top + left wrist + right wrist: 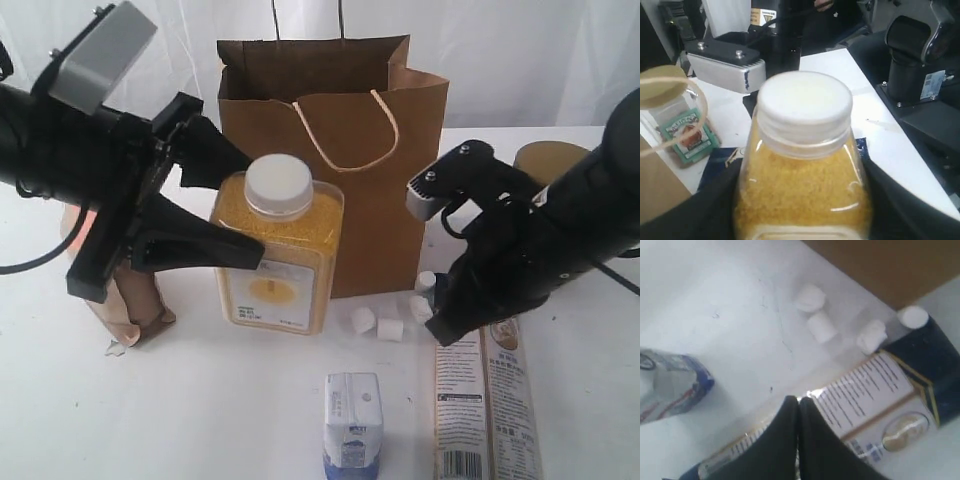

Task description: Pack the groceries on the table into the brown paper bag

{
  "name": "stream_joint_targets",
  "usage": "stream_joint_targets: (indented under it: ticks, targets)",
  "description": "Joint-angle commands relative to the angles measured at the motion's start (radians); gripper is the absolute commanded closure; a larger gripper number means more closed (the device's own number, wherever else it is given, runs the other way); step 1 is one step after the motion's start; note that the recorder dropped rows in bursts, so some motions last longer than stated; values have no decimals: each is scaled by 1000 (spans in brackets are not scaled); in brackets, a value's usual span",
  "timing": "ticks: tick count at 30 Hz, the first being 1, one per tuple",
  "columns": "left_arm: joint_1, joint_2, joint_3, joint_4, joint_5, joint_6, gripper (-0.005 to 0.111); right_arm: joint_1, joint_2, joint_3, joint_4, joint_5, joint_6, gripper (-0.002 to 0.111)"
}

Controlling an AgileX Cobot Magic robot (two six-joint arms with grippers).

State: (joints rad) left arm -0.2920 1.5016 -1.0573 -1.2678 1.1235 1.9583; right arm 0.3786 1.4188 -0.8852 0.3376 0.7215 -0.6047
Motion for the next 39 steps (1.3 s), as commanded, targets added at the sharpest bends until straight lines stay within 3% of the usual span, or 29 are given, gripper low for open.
stream_joint_targets:
  ticks: [1, 14, 24, 39]
  targets:
    - [0, -71, -1, -137, 9, 96, 107, -24, -47, 3, -116, 49, 127, 108]
    - [0, -190, -1, -247, -158, 120, 107, -28, -72, 90, -133, 28, 192, 108]
    - [0, -199, -3, -340, -193, 161, 107, -28, -72, 202, -125, -94, 248, 108]
    - [0, -199, -3, -477, -275, 161, 107, -28, -72, 201, -113, -141, 248, 108]
